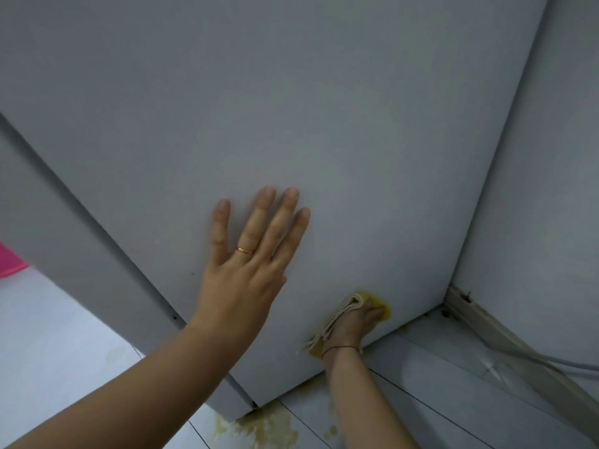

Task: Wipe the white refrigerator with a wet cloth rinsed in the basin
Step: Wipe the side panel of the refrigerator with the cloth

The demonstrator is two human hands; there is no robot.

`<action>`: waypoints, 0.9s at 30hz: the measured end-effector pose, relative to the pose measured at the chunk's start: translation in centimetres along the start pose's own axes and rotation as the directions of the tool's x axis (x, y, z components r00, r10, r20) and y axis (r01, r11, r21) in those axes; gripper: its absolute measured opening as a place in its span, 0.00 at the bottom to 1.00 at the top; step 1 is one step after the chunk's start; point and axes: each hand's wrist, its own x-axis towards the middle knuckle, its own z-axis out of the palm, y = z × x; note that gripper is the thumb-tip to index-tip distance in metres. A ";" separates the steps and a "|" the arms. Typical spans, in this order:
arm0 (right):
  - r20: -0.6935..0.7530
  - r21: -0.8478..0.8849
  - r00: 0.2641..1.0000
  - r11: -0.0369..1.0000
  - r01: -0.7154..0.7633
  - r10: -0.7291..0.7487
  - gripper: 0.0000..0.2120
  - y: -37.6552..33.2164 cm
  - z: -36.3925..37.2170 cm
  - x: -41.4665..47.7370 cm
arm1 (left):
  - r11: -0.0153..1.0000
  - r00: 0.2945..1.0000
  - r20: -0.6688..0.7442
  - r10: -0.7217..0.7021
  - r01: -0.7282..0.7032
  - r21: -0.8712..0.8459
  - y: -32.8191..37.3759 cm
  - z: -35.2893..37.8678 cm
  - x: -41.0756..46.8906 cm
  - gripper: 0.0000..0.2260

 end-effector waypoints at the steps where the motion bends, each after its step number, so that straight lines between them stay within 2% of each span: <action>1: -0.035 0.015 0.998 0.999 0.045 -0.044 0.35 -2.0 0.2 -3.1 | 1.000 1.000 -0.001 -0.009 0.009 -0.006 -0.4 0.0 -0.5 0.43; 2: -0.050 -0.024 0.995 0.996 0.084 -0.085 0.30 -3.3 0.5 -5.6 | 1.000 1.000 0.005 -0.024 0.024 -0.009 -0.9 0.0 -1.3 0.43; 4: -0.050 -0.092 0.976 0.974 0.207 -0.212 0.27 -5.0 1.1 -9.7 | 0.999 0.999 0.008 -0.048 0.048 0.000 -1.7 -0.1 -2.8 0.43; 8: 0.098 -0.131 0.877 0.868 0.480 -0.470 0.32 -4.6 2.8 -16.3 | 0.995 0.996 0.010 -0.090 0.089 0.045 -3.1 0.2 -5.9 0.41; 11: 0.245 -0.146 0.691 0.679 0.719 -0.680 0.33 -2.9 3.4 -20.1 | 0.990 0.993 0.006 -0.119 0.118 0.075 -4.0 0.5 -8.2 0.40; 15: 0.446 -0.206 0.415 0.361 0.910 -0.793 0.30 0.1 2.9 -21.2 | 0.983 0.988 0.039 -0.148 0.143 0.115 -5.2 0.8 -11.5 0.39; 17: 0.564 -0.223 0.250 0.147 0.964 -0.787 0.28 2.0 2.1 -20.4 | 0.981 0.985 0.083 -0.150 0.138 0.135 -5.4 1.0 -13.4 0.41; 19: 0.670 -0.190 0.039 -0.120 0.974 -0.742 0.24 3.7 1.1 -18.7 | 0.979 0.980 0.117 -0.161 0.143 0.149 -5.2 1.2 -14.5 0.42; 22: 0.749 -0.075 -0.263 -0.473 0.878 -0.608 0.26 5.1 -0.4 -14.9 | 0.975 0.975 0.121 -0.184 0.166 0.148 -4.6 1.3 -14.9 0.43; 24: 0.777 0.035 -0.410 -0.616 0.787 -0.479 0.33 5.6 -1.3 -12.6 | 0.975 0.974 0.121 -0.192 0.176 0.134 -4.3 1.5 -15.0 0.43; 26: 0.787 0.118 -0.498 -0.702 0.702 -0.365 0.38 5.9 -2.0 -10.9 | 0.973 0.973 0.106 -0.206 0.192 0.126 -4.2 1.7 -15.4 0.43; 27: 0.790 0.129 -0.517 -0.736 0.664 -0.329 0.38 6.1 -2.2 -10.3 | 0.972 0.972 0.101 -0.213 0.201 0.120 -4.1 1.8 -15.8 0.42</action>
